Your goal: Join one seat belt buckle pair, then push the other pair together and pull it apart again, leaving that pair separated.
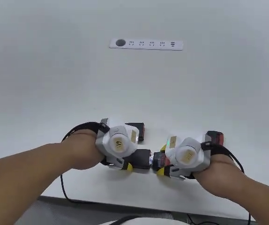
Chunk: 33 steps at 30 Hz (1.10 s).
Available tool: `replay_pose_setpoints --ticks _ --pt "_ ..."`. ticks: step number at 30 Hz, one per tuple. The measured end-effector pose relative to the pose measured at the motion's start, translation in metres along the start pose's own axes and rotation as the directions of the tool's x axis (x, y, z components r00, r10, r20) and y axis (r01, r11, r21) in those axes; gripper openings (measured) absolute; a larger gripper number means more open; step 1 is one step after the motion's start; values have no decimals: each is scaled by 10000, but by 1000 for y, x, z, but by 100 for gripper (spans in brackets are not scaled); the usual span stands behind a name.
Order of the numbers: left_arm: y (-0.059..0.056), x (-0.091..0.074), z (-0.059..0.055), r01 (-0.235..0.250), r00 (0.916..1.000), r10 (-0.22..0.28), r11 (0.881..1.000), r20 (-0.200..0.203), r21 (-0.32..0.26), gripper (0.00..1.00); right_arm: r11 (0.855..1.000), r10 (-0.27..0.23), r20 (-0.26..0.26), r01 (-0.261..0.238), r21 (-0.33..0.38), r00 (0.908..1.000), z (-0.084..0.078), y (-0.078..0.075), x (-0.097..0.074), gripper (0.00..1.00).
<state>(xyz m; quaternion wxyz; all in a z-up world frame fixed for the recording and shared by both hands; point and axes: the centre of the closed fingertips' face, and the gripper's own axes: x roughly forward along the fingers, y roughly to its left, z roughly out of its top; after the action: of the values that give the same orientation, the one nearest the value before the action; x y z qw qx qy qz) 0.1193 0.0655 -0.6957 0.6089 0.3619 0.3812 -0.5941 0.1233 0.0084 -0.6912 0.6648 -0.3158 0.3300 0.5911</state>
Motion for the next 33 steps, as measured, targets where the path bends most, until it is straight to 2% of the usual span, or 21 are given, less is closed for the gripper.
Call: replay_pose_setpoints --ticks 3,4,6,10,16,22,25,27,28,30,33 --pt "1 -1 -4 -15 10000 15 10000 -33 -42 31 10000 2 -131 -4 -99 9999 -1 1 -3 30" --pt "0 -1 -3 -22 10000 23 9999 78 -116 31 9999 8 -122 -10 -110 9999 -1 1 -4 30" --pt "0 -1 -2 -47 10000 47 9999 -2 -108 30 9997 -33 -205 29 -231 9998 -3 0 -3 30" --pt "0 0 -4 -66 9999 65 9999 -143 -99 30 9998 -4 -326 -1 -175 9995 -4 1 -3 29" --pt "-1 -1 -3 -114 9999 112 9996 -71 -272 29 9999 -66 -394 62 -112 9992 -5 2 -2 30" --pt "0 -1 -3 10 9999 -12 9999 -120 -126 30 9999 -94 -544 97 49 9985 -5 4 -2 30" --pt "-1 -1 -1 62 9999 -64 9998 -118 -166 31 9990 288 -791 -260 360 9965 -3 3 -1 32" --pt "-2 -1 0 51 9997 -53 10000 -249 -68 32 9985 434 -891 -403 371 9951 -1 4 -3 33" --pt "-1 -1 1 49 9993 -53 9999 -358 -102 33 9993 363 -976 -373 -91 9946 -1 4 -3 33" --pt "-2 -1 2 -8 9981 4 10000 -617 -68 33 9993 363 -915 -358 75 9951 -1 3 -3 34" --pt "0 -4 1 -195 9970 195 9998 -753 5 34 9996 288 -928 -284 59 9953 0 4 -4 35"
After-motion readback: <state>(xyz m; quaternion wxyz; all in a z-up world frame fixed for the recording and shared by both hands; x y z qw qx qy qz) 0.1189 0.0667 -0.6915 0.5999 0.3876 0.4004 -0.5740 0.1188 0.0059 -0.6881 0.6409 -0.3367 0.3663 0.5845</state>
